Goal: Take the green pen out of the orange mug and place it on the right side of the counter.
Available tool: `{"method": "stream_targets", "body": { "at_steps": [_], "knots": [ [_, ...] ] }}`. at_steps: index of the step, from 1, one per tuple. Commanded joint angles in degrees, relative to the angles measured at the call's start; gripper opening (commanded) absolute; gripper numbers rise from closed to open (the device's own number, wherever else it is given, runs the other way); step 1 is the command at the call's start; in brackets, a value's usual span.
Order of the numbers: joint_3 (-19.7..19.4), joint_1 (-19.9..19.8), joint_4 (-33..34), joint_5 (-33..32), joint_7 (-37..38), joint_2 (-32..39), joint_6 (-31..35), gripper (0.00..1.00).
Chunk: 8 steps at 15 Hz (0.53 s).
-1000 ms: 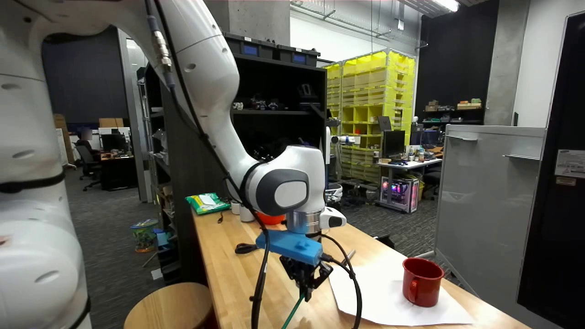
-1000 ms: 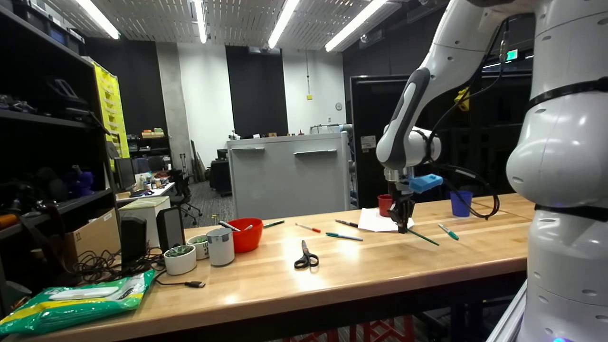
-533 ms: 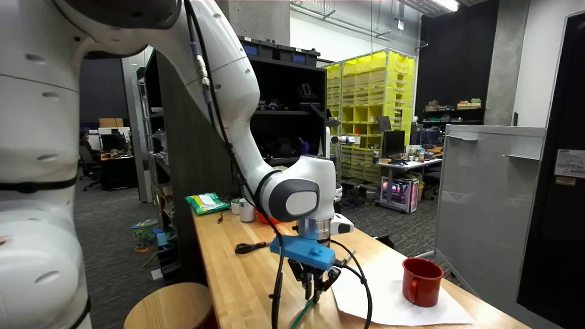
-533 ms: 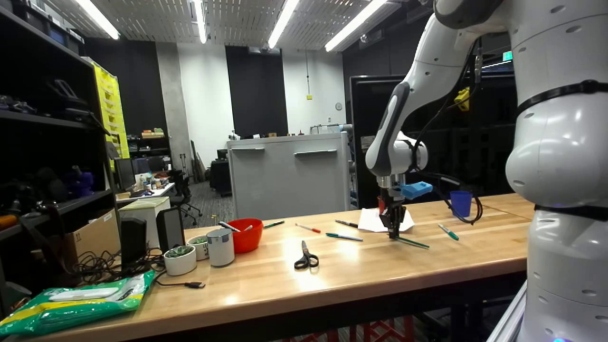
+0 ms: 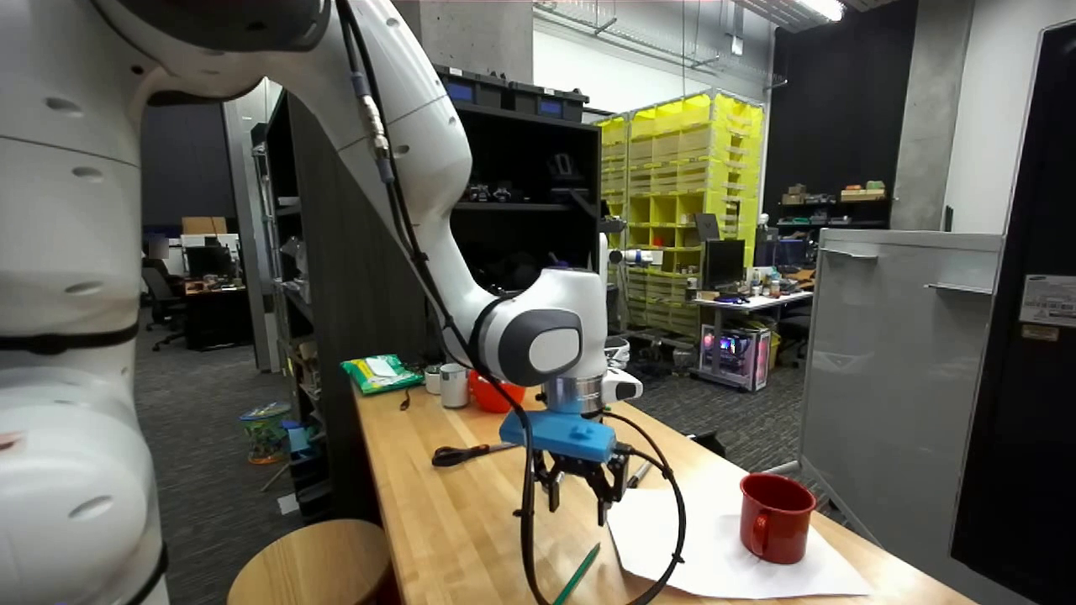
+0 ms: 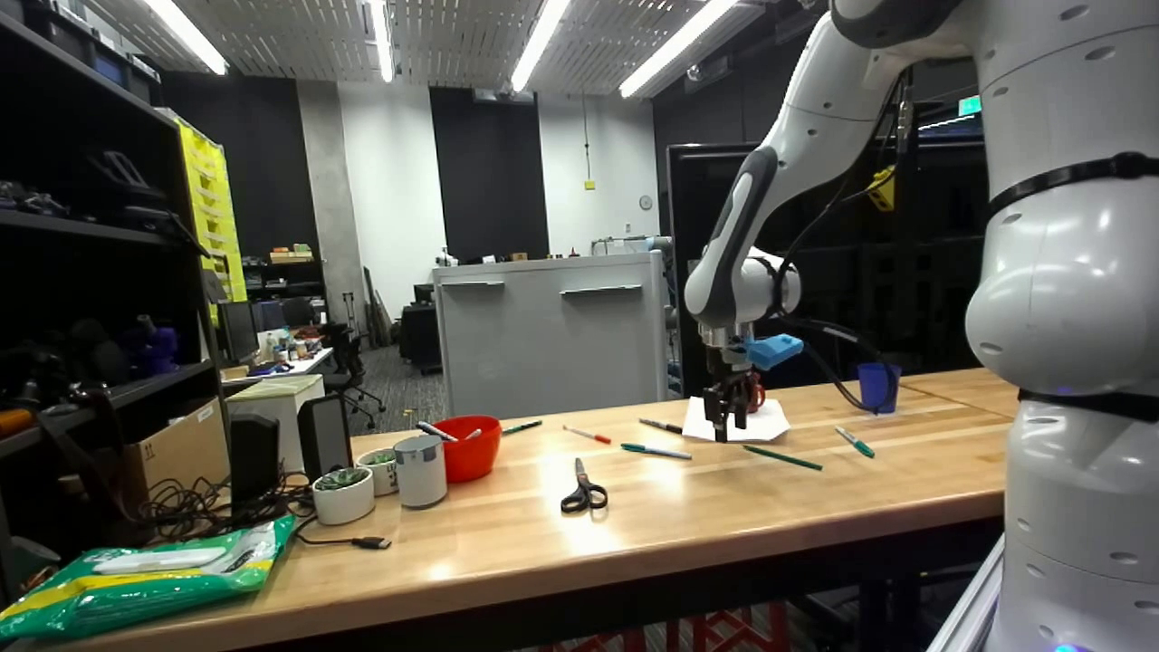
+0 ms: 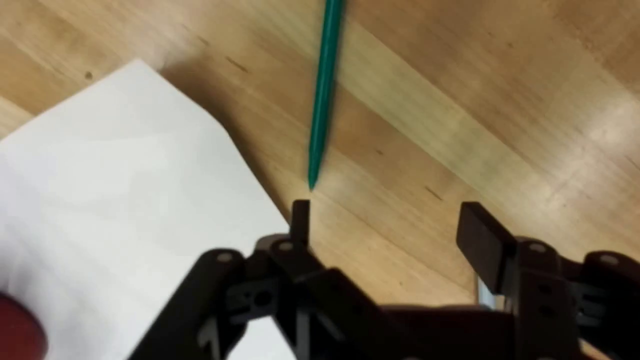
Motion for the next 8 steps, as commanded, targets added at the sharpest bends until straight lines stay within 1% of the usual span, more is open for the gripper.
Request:
{"method": "stream_targets", "body": {
  "at_steps": [1, 4, 6, 8],
  "knots": [
    [2.00, 2.42, -2.57, -2.51, 5.67, -7.73, 0.15, 1.00],
    [5.10, 5.65, -2.67, 0.21, 10.15, -11.82, 0.83, 1.00],
    [7.09, 7.94, -2.01, 1.67, 15.01, -13.40, 1.65, 1.00],
    [9.01, 9.83, -1.42, 2.70, 20.52, -14.12, 4.28, 1.00]
  ]
}}
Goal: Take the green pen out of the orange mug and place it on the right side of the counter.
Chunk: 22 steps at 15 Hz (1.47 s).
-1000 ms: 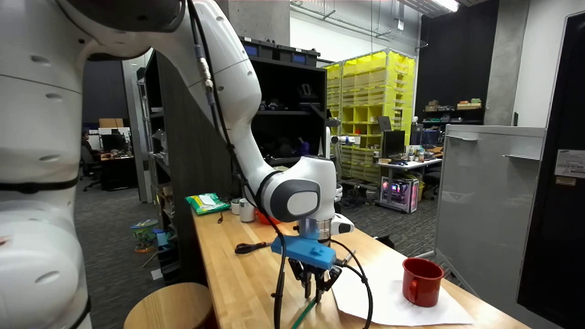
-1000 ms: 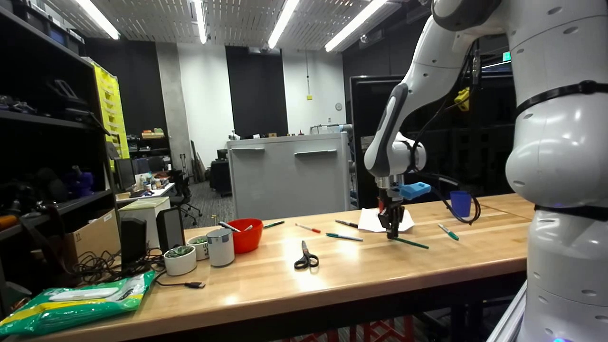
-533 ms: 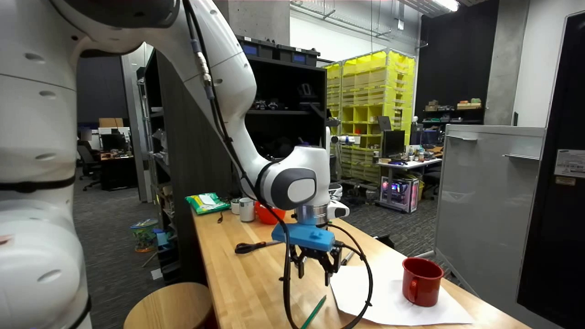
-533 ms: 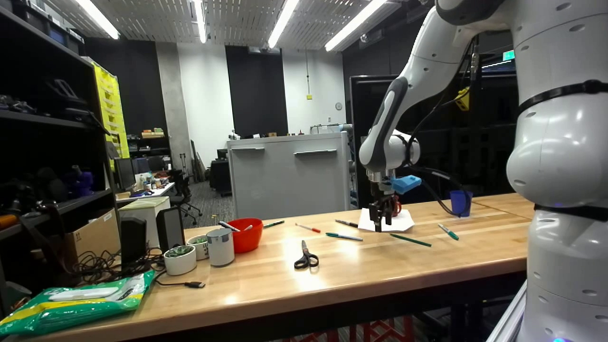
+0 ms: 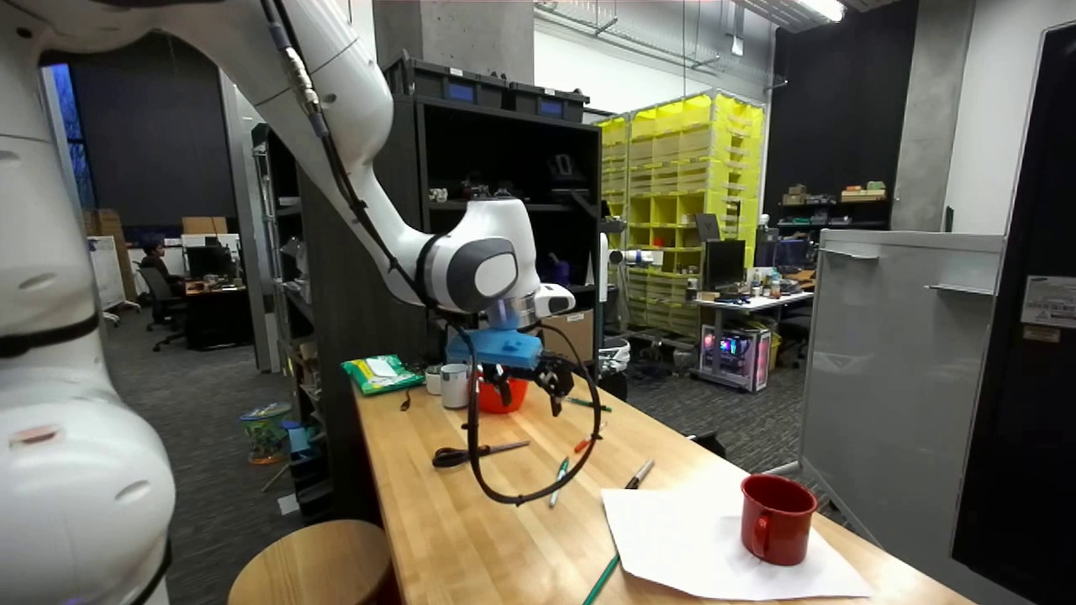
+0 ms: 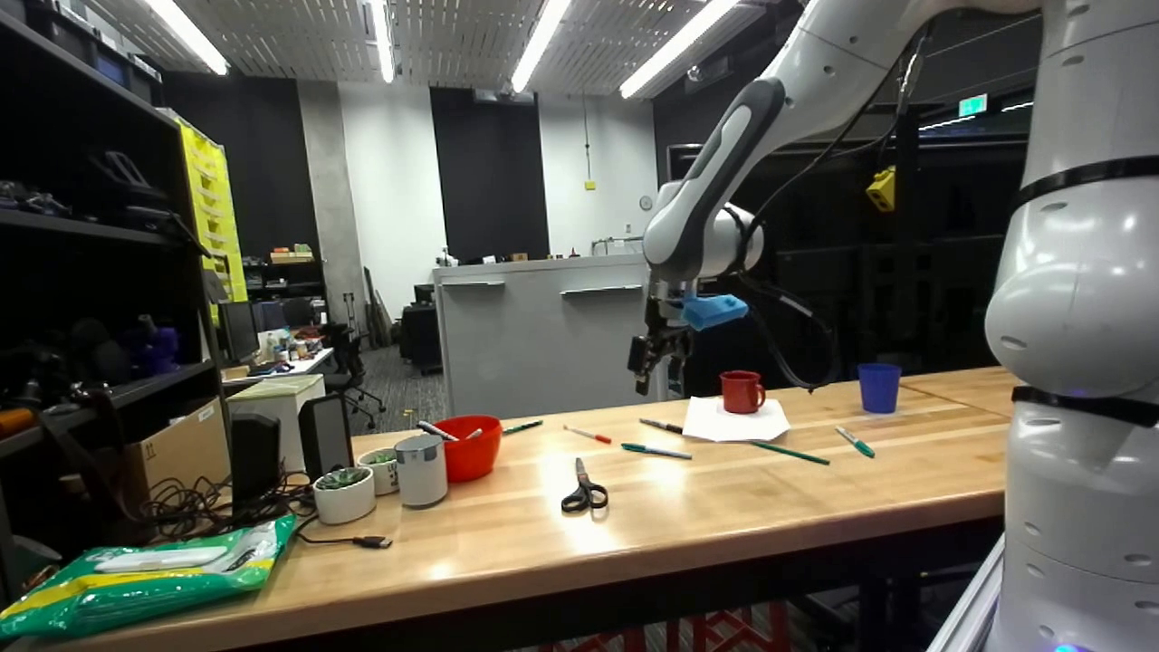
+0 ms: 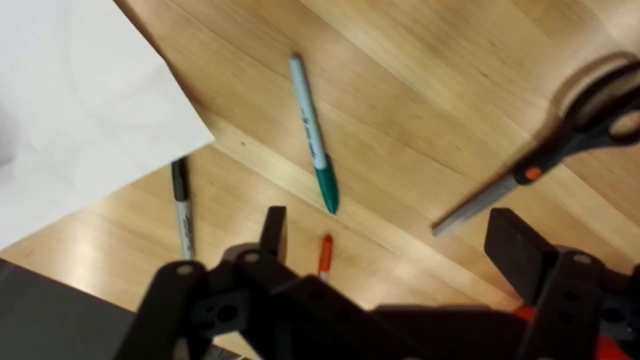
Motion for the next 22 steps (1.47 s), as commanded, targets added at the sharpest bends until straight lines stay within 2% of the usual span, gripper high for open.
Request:
{"method": "stream_targets", "body": {
  "at_steps": [1, 5, 12, 15, 16, 18, 22],
  "knots": [
    [3.10, 2.59, -0.70, 0.90, 9.65, -2.81, 4.58, 1.00],
    [6.95, 0.95, -0.20, -7.10, 26.78, -2.30, 9.09, 1.00],
    [8.22, -4.11, -7.72, -23.70, 48.93, -10.19, 2.64, 1.00],
    [8.41, -6.93, -11.64, -24.99, 50.61, -14.30, 1.00, 1.00],
    [8.22, -6.03, -7.92, -22.70, 47.62, -9.26, 2.22, 1.00],
    [8.47, -7.38, -10.09, -22.75, 47.81, -11.74, 2.05, 1.00],
    [8.77, -7.61, -10.87, -22.64, 47.98, -12.85, 2.00, 1.00]
  ]
}}
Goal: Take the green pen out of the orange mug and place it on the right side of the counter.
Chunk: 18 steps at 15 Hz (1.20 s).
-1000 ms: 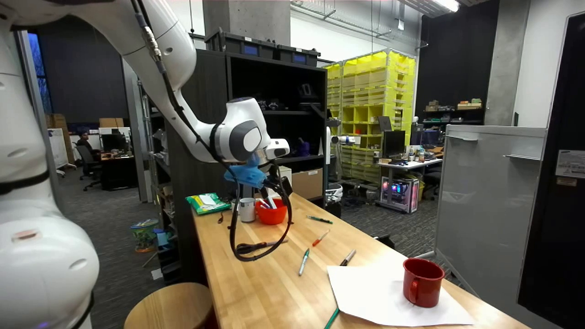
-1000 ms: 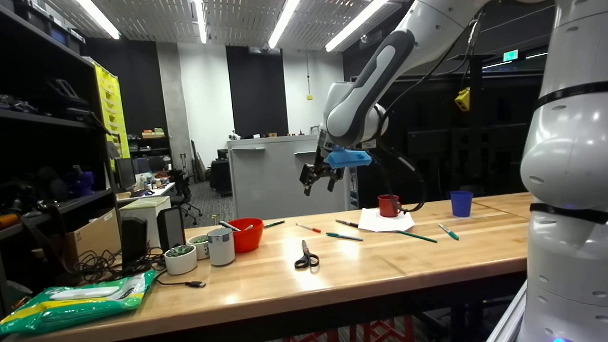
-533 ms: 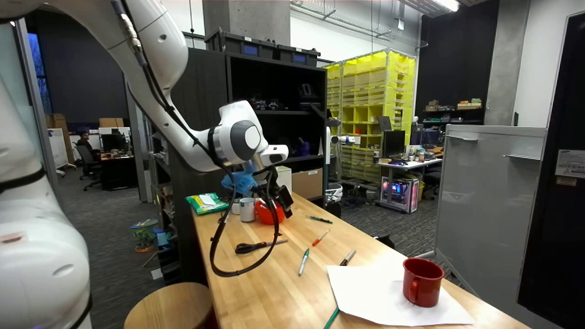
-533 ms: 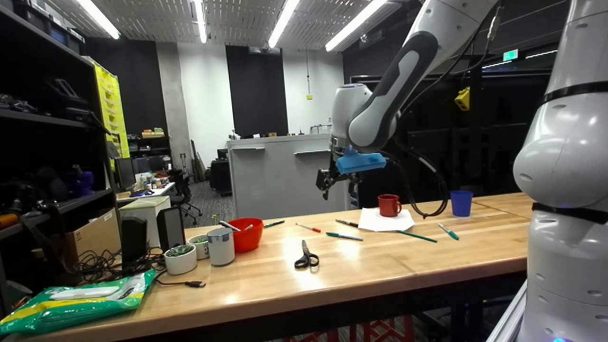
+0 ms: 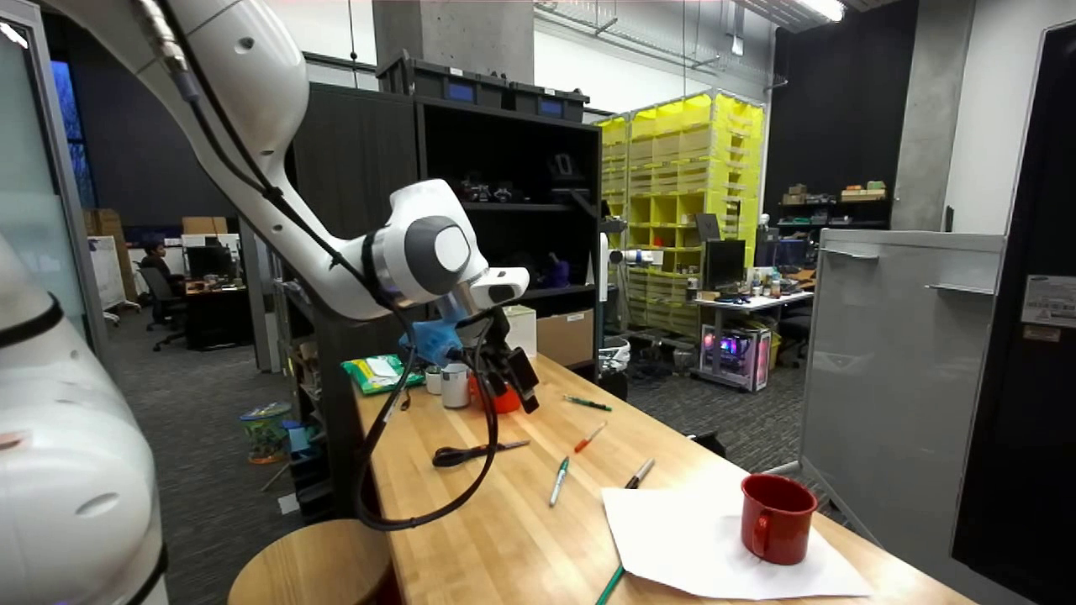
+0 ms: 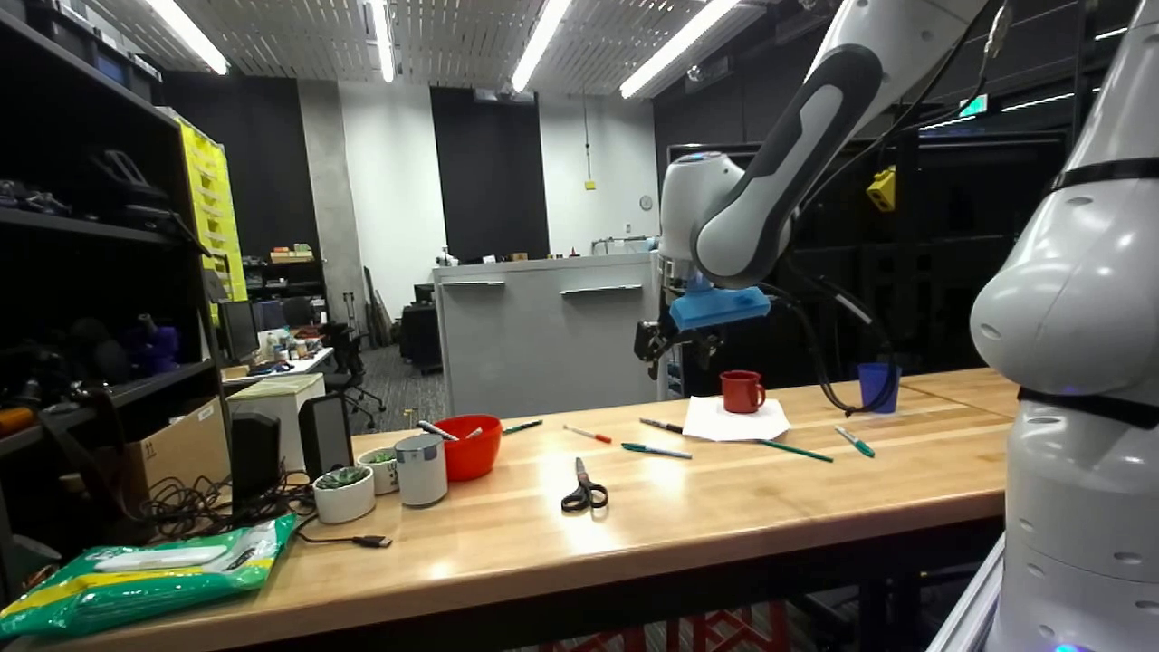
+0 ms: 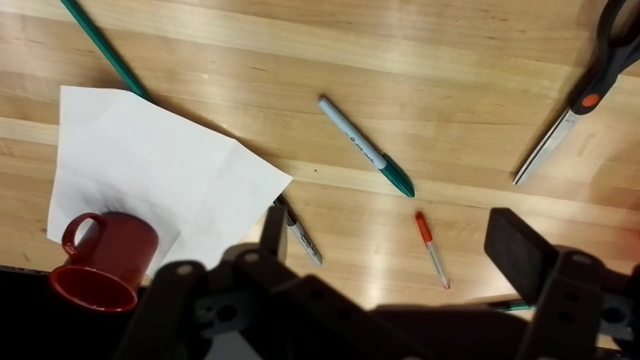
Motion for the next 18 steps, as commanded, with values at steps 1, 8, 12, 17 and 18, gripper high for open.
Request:
{"method": "stream_targets", "body": {
  "at_steps": [1, 8, 12, 17, 18],
  "knots": [
    [0.53, -1.44, 0.24, 1.13, -2.19, 1.00, 0.38, 1.00],
    [-7.51, -4.12, 0.62, 2.69, -22.49, 4.89, -1.07, 1.00],
    [-11.46, -5.19, 2.04, 3.23, -30.96, 8.39, 0.03, 1.00],
    [-15.85, -5.60, 2.94, 6.56, -38.43, 10.80, -0.93, 1.00],
    [-16.51, -5.75, 2.83, 7.01, -39.46, 10.97, -1.22, 1.00]
  ]
}}
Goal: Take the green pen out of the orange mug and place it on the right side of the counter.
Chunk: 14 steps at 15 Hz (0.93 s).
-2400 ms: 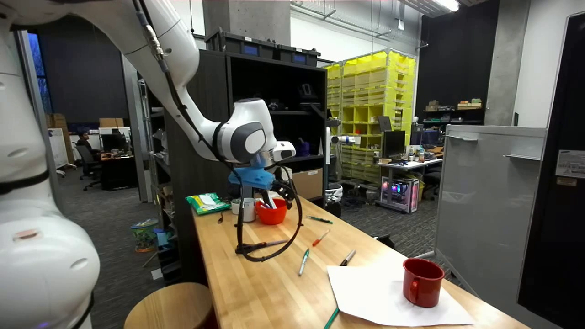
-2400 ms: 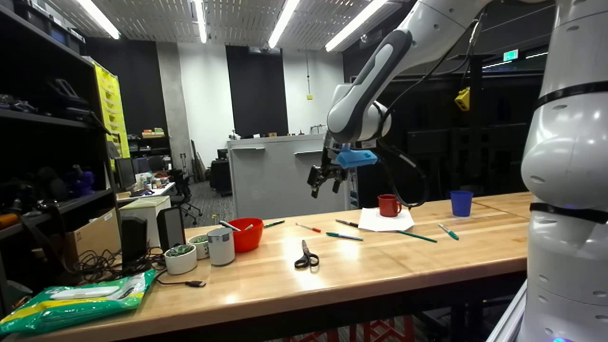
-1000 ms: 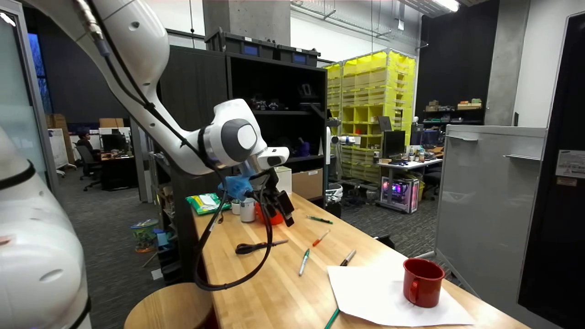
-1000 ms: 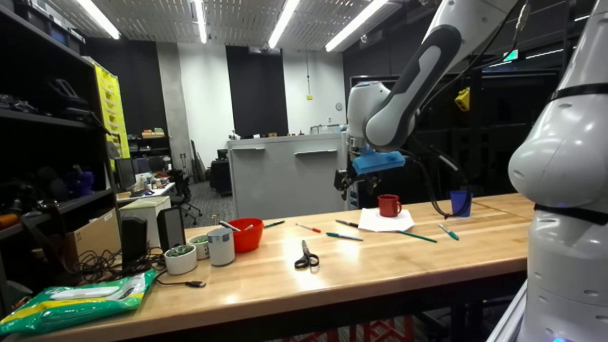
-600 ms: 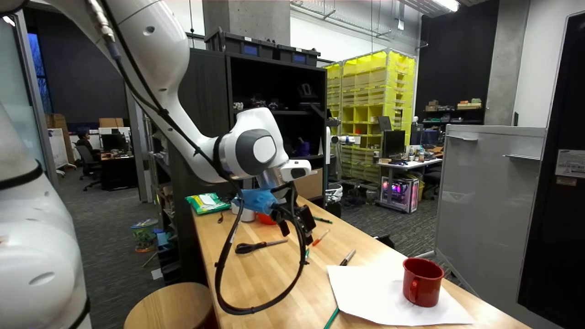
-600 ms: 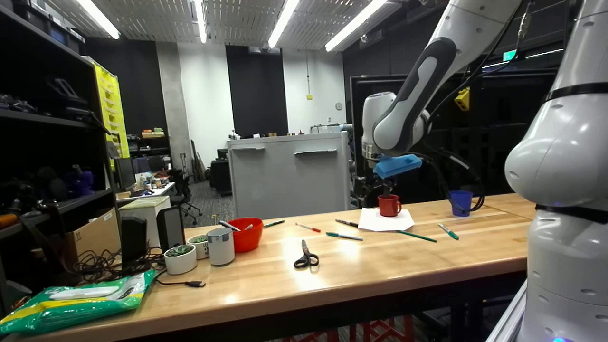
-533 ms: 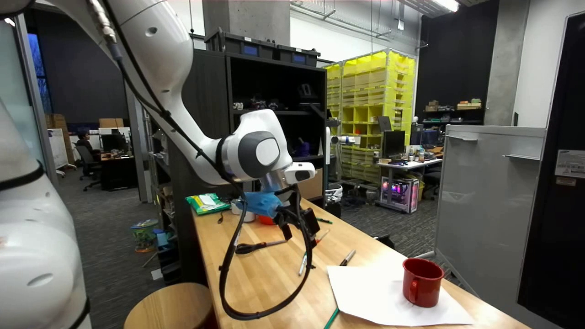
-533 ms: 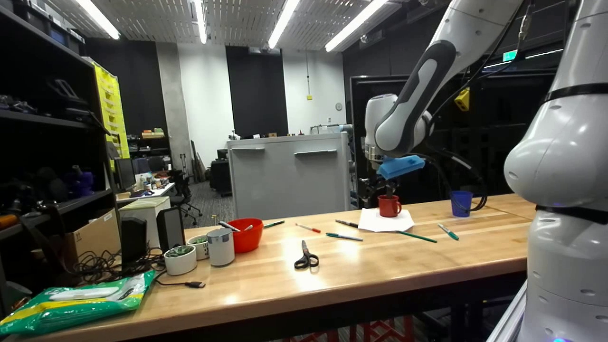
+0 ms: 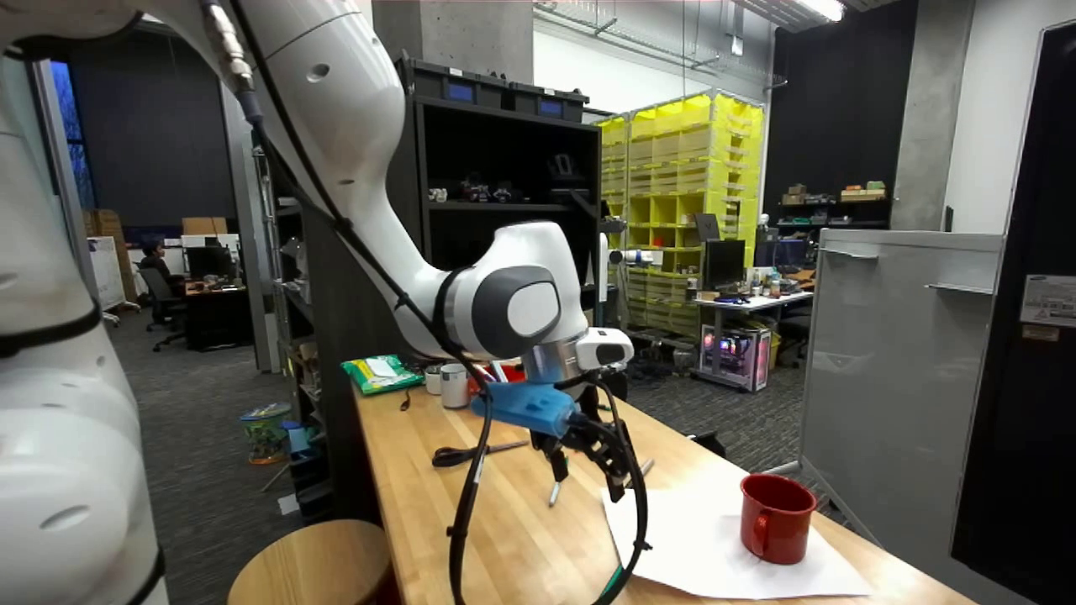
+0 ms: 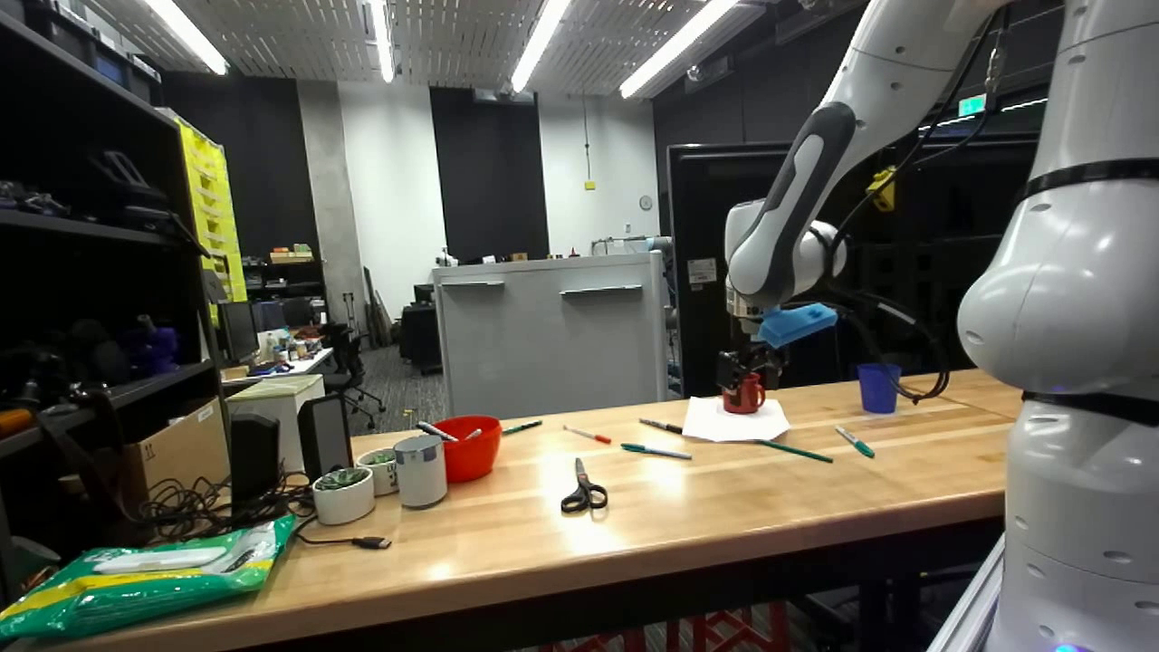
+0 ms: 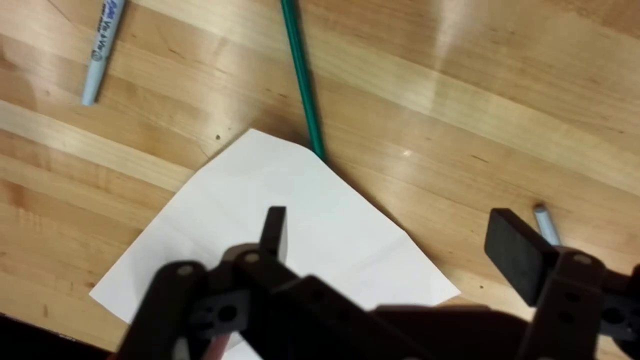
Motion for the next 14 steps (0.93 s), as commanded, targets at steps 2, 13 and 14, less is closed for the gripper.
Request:
{"method": "stream_targets", "body": {
  "at_steps": [2, 13, 14],
  "knots": [
    [-2.59, -0.71, 0.11, 2.63, -5.65, 1.06, -1.57, 1.00],
    [-7.60, -4.89, -2.87, 0.39, -9.21, 1.66, -2.98, 1.00],
    [-7.80, -5.19, -3.40, 0.00, -9.27, 1.33, -3.14, 1.00]
  ]
}}
